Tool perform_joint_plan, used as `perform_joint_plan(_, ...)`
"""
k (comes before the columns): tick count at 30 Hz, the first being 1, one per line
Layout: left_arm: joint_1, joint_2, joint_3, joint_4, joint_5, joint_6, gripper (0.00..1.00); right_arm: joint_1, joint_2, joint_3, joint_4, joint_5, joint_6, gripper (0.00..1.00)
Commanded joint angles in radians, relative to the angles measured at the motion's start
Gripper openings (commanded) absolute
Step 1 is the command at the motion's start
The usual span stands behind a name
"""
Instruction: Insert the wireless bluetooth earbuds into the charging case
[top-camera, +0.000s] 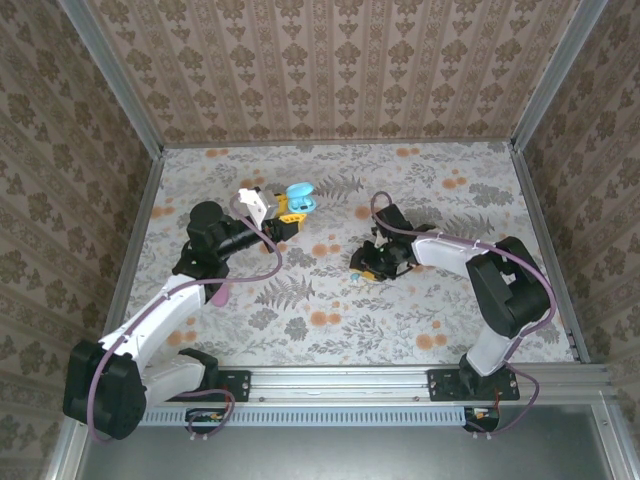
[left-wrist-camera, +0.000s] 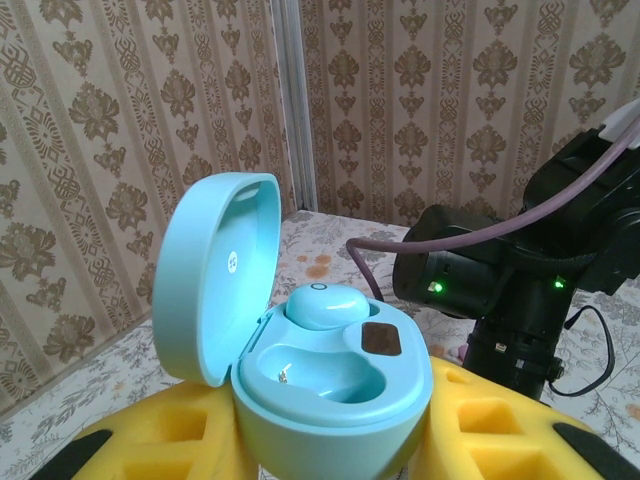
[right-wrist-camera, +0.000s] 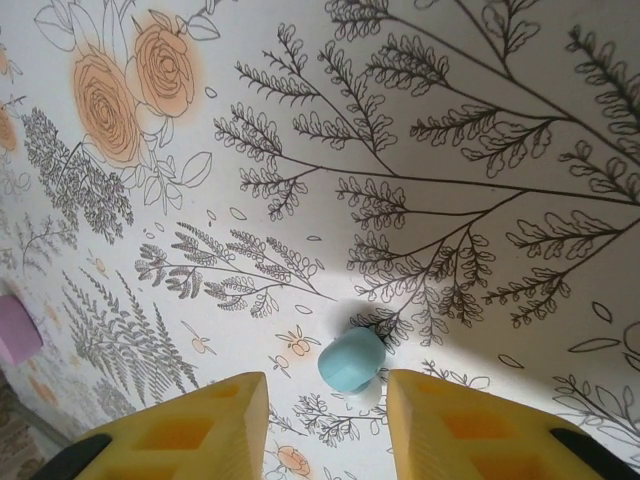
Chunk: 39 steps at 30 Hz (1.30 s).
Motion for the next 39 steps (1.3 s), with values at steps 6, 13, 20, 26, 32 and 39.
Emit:
perform_joint_plan(6,0.008,-0.024,0.003,-0.017,-0.018,0.027,0.23,0.029,0.032,0.062,-0.121,0.086,-0.018,0.41)
perform_joint_plan(13,0.019,-0.041,-0.007,-0.024,-0.019,0.028,0.23,0.052,0.078,0.093,-0.125,0.078,-0.011,0.41)
perform_joint_plan(20,0.027,-0.050,-0.014,-0.025,-0.013,0.025,0.23,0.066,0.113,0.140,-0.149,0.086,-0.029,0.41)
perform_joint_plan(26,0.035,-0.060,-0.018,-0.030,-0.015,0.025,0.23,0.072,0.139,0.171,-0.183,0.107,-0.058,0.41)
perform_joint_plan(32,0.039,-0.060,-0.017,-0.033,-0.013,0.024,0.23,0.084,0.163,0.211,-0.229,0.122,-0.103,0.40)
perform_joint_plan(39,0.039,-0.062,-0.018,-0.032,-0.010,0.023,0.23,0.117,0.195,0.276,-0.354,0.208,-0.175,0.34)
